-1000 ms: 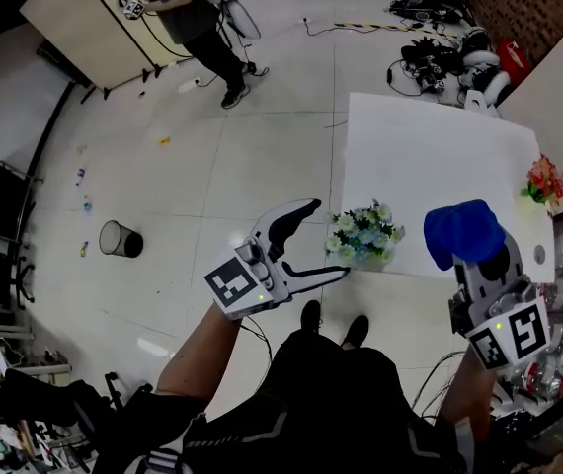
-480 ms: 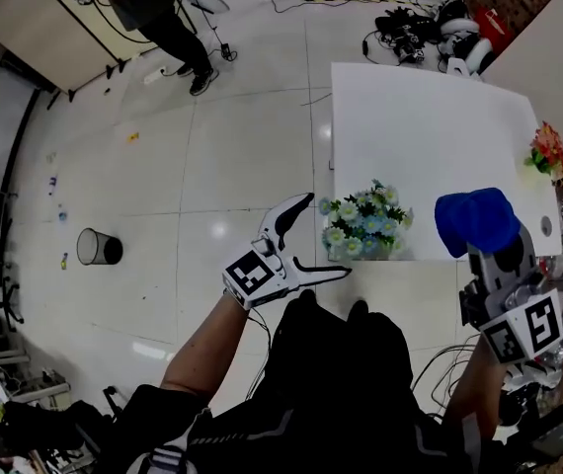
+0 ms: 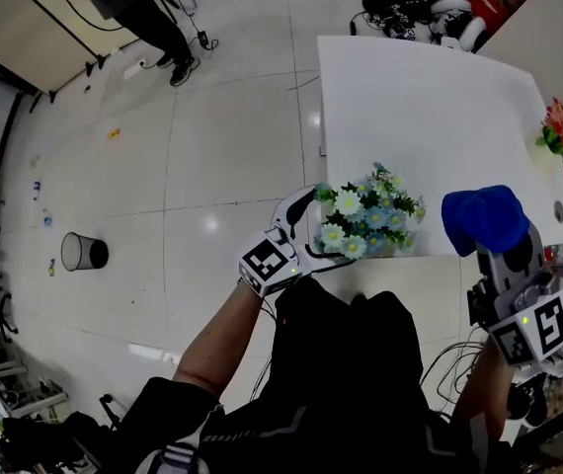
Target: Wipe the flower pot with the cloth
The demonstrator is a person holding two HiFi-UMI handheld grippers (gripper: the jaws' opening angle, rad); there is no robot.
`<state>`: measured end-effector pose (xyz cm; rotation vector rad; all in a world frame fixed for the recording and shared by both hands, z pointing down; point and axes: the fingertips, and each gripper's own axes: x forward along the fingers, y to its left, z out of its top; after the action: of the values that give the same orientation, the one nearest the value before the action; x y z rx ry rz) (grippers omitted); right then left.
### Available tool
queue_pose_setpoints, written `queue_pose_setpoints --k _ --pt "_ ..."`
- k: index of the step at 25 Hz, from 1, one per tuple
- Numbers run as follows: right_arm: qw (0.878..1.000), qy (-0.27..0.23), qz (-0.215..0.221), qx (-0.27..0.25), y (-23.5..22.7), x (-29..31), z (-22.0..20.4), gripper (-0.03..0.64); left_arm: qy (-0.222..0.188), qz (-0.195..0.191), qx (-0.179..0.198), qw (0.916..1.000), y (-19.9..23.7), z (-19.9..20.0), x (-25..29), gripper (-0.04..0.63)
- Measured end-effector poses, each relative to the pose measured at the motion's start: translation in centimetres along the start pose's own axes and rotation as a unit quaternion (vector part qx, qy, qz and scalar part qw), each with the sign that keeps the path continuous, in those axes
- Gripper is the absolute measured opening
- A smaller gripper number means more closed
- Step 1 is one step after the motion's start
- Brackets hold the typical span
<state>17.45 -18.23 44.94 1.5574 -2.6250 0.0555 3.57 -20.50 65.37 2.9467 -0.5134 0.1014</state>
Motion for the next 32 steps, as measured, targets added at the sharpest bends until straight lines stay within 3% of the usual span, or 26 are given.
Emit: queue_pose_setpoints --k 6,10,15,23,32 --pt "1.000 0.002 -0.011 0.006 -1.1 0.0 -1.0 0.071 0.003 -0.012 0.011 0.9999 0.3 -1.5 1.8 0.595" --pt "1.000 0.008 -0.009 0.011 -1.3 0.2 -1.5 0.071 0.021 -0.028 0.044 0.9984 -0.3 -2.0 3.0 0.595" --pt "1.000 0.015 -0.007 0.014 -1.4 0.2 -1.8 0.071 0.017 -0.031 0.063 0.9974 0.2 -1.0 4.7 0.595" --pt "0.999 0.026 -0.008 0.017 -1.8 -0.3 -2.0 0.071 0.044 -0.063 0.103 0.9917 -0.8 -1.8 6.3 0.595" --pt "0.999 0.034 0.001 0.015 -2.1 0.3 -2.5 0.071 0.012 -0.056 0.100 0.9934 -0.5 -1.4 6.0 0.563"
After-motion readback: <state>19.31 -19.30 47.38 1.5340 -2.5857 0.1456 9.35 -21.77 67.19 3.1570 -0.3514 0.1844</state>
